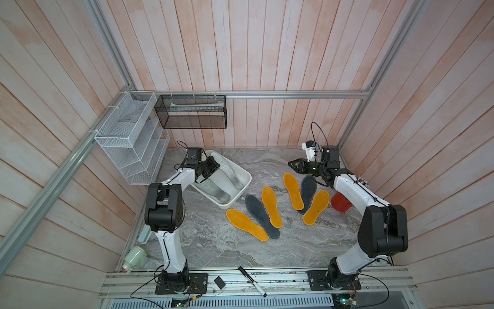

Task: Put the insoles into the storage box
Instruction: Place the insole in the storage box.

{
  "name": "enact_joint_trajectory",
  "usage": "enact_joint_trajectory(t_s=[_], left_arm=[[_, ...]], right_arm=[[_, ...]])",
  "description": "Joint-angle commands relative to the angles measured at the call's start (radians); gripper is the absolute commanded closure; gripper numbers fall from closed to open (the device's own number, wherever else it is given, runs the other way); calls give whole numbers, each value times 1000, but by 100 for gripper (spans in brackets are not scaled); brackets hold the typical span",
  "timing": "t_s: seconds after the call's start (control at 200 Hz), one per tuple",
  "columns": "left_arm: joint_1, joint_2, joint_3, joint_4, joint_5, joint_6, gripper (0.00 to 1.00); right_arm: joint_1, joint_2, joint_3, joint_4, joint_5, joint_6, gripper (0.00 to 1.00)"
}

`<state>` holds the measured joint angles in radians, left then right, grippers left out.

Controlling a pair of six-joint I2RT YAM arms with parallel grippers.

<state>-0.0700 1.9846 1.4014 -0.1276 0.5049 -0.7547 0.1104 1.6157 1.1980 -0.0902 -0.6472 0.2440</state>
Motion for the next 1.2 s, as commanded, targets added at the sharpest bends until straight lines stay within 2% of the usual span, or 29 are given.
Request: enact_joint_trajectory(t_s=[0.0,0.555,1.195], left_arm=[[7,26,-15,38,0,-21,100],[7,49,-45,22,-20,-33,100],[19,118,37,-19,-28,-37,100]], right_arm=[[0,5,14,-13,9,3,63],[-2,13,8,-12,6,-6,63],[-3,14,-3,-9,3,-8,63]])
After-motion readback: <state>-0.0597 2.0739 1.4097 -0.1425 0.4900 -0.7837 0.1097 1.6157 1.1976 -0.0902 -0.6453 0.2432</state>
